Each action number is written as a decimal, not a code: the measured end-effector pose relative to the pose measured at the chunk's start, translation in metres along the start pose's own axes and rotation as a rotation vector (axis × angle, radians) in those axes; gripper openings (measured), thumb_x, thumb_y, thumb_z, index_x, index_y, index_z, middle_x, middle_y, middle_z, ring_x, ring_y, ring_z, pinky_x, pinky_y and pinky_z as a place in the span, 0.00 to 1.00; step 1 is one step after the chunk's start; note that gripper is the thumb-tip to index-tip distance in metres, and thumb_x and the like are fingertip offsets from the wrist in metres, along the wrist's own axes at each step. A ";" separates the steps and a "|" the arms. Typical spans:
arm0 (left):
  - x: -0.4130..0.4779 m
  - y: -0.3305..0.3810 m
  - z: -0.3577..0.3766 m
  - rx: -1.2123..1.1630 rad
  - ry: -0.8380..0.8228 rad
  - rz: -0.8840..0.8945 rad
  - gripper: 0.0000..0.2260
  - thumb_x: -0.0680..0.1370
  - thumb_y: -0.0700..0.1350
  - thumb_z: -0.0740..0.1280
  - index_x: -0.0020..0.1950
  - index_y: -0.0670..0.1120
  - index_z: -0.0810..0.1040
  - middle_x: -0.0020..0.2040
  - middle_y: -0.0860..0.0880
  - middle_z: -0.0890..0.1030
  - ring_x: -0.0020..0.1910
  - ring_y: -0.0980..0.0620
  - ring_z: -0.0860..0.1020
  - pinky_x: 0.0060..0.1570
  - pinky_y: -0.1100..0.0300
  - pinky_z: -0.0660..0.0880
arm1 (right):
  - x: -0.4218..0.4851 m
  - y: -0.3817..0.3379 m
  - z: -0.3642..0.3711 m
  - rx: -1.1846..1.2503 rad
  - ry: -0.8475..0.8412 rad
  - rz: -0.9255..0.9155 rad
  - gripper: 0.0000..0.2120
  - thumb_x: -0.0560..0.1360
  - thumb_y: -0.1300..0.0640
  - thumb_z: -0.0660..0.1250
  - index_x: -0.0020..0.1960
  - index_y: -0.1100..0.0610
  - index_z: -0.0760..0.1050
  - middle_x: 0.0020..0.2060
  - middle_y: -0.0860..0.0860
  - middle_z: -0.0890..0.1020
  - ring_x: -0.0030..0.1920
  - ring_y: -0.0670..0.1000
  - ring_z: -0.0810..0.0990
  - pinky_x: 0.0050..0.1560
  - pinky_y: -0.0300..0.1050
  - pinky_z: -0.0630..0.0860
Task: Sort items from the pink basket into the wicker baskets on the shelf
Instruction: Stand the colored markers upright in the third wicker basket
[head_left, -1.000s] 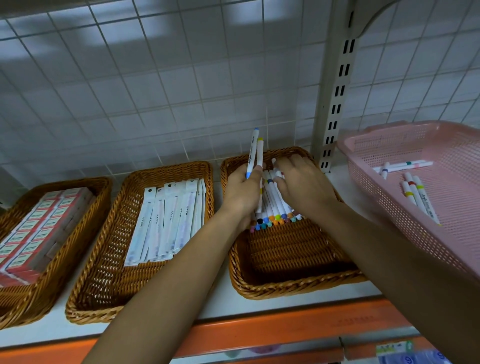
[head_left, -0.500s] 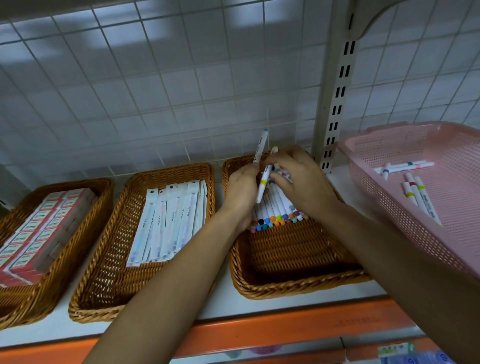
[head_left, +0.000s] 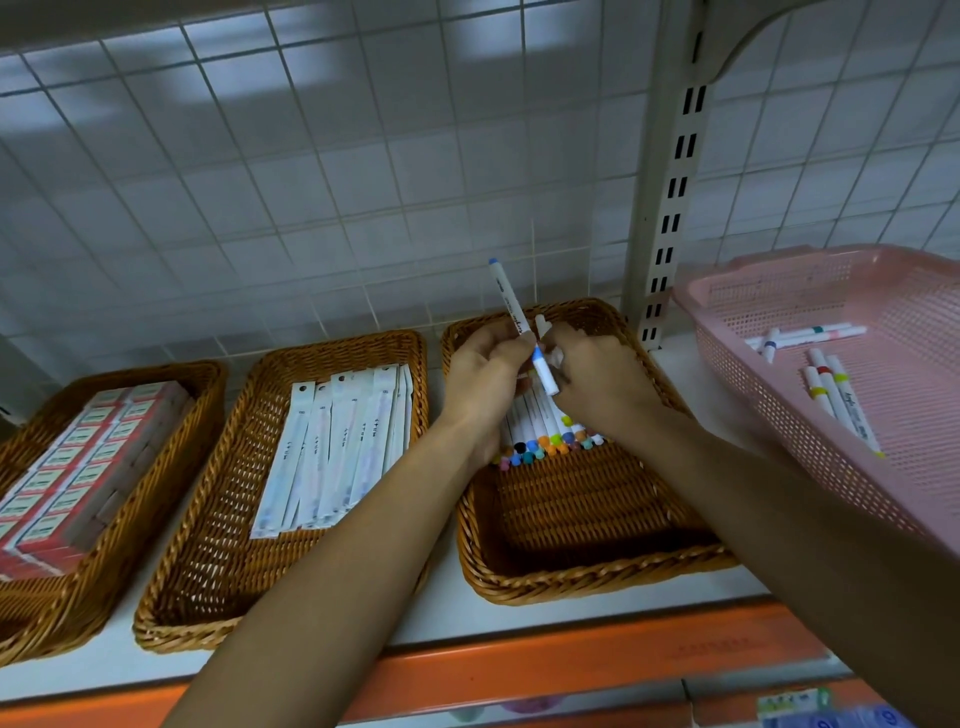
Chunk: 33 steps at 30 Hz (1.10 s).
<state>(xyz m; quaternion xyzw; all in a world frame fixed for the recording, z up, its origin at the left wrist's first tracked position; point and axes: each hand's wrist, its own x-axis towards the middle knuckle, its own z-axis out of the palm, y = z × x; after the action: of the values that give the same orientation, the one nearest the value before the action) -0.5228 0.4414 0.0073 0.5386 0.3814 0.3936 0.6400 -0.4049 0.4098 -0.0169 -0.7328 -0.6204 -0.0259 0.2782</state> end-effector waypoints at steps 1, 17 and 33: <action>0.000 -0.001 0.000 0.023 0.010 0.008 0.06 0.79 0.40 0.63 0.53 0.46 0.78 0.45 0.49 0.81 0.40 0.57 0.77 0.39 0.65 0.72 | 0.000 -0.001 0.001 -0.038 -0.028 -0.009 0.14 0.75 0.59 0.65 0.60 0.60 0.74 0.47 0.58 0.80 0.48 0.58 0.78 0.39 0.42 0.69; 0.031 -0.003 -0.024 1.259 -0.124 0.736 0.11 0.68 0.29 0.66 0.45 0.41 0.81 0.52 0.42 0.77 0.47 0.43 0.78 0.44 0.58 0.73 | 0.004 0.002 -0.014 -0.085 -0.064 0.079 0.15 0.72 0.68 0.63 0.56 0.60 0.80 0.53 0.58 0.79 0.53 0.58 0.78 0.51 0.46 0.76; 0.018 -0.004 -0.013 1.549 -0.493 0.513 0.21 0.78 0.57 0.60 0.62 0.43 0.74 0.57 0.43 0.76 0.57 0.45 0.74 0.55 0.53 0.72 | -0.021 0.004 -0.039 -0.222 -0.471 -0.062 0.25 0.73 0.58 0.67 0.70 0.57 0.68 0.67 0.55 0.72 0.68 0.54 0.68 0.68 0.50 0.67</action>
<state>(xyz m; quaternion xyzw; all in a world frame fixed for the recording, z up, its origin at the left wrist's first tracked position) -0.5272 0.4621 0.0002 0.9645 0.2588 0.0259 0.0468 -0.3946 0.3733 0.0063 -0.7253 -0.6836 0.0691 0.0429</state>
